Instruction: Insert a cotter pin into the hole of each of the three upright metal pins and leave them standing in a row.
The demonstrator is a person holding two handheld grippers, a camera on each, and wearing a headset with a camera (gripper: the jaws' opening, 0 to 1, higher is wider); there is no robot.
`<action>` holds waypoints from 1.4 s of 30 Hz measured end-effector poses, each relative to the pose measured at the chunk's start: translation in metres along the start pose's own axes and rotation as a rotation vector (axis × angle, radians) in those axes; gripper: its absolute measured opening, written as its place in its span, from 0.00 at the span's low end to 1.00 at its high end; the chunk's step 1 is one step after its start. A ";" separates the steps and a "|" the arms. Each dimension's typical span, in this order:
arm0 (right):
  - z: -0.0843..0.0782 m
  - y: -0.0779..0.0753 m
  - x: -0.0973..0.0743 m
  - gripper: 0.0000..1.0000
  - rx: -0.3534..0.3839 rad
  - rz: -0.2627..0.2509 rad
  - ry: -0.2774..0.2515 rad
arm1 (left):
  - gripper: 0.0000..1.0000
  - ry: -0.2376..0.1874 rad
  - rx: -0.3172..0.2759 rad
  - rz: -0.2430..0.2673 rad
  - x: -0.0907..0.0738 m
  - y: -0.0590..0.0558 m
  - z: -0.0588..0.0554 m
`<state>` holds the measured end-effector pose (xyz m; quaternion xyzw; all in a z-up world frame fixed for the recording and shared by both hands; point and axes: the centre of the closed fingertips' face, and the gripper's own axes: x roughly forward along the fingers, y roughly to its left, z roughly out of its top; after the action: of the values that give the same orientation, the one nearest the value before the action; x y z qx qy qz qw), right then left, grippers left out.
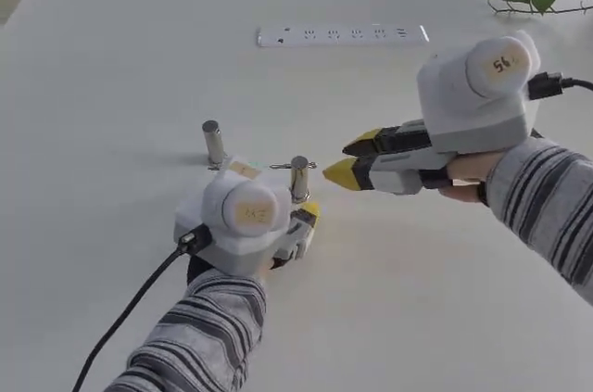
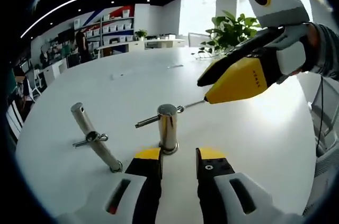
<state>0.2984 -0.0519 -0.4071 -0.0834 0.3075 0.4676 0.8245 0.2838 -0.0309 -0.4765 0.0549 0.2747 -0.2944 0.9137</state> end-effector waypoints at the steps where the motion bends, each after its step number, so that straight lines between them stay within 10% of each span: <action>1: 0.004 0.002 0.003 0.22 -0.010 0.002 0.000 | 0.22 0.001 -0.003 0.000 -0.003 0.000 -0.001; 18: 0.056 0.010 0.062 0.27 -0.078 0.030 -0.026 | 0.44 -0.028 -0.106 0.013 -0.059 0.012 -0.007; 42: 0.058 0.008 0.153 0.23 -0.112 0.010 0.035 | 0.88 -0.052 -0.113 0.071 -0.087 0.046 -0.011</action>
<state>0.3740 0.0869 -0.4492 -0.1361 0.2956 0.4866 0.8107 0.2459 0.0534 -0.4424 0.0053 0.2650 -0.2471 0.9320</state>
